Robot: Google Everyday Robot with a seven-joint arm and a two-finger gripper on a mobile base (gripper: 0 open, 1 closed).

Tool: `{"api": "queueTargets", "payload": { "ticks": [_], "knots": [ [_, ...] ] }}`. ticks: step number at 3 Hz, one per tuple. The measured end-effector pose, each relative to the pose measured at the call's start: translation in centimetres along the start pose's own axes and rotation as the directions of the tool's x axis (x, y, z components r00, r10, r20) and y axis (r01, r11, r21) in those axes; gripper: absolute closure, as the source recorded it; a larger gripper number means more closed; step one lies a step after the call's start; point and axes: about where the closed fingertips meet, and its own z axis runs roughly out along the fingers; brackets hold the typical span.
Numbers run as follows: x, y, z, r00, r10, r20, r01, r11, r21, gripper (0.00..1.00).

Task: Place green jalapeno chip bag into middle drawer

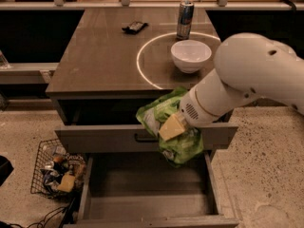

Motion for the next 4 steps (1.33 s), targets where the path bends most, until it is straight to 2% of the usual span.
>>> {"api": "queueTargets", "payload": {
  "ticks": [1,2,3,4],
  "knots": [
    [4.8,-0.7,1.9,0.997,-0.045,-0.063,0.042,0.9978,-0.052,1.00],
    [7.9,-1.1,2.2,0.992,-0.095,-0.087,0.091,0.9944,-0.055,1.00],
    [7.9,-1.1,2.2,0.992,-0.095,-0.087,0.091,0.9944,-0.055,1.00],
    [9.6,-1.2,4.5,0.991,-0.063,-0.119,0.054,0.9956,-0.077,1.00]
  ]
}}
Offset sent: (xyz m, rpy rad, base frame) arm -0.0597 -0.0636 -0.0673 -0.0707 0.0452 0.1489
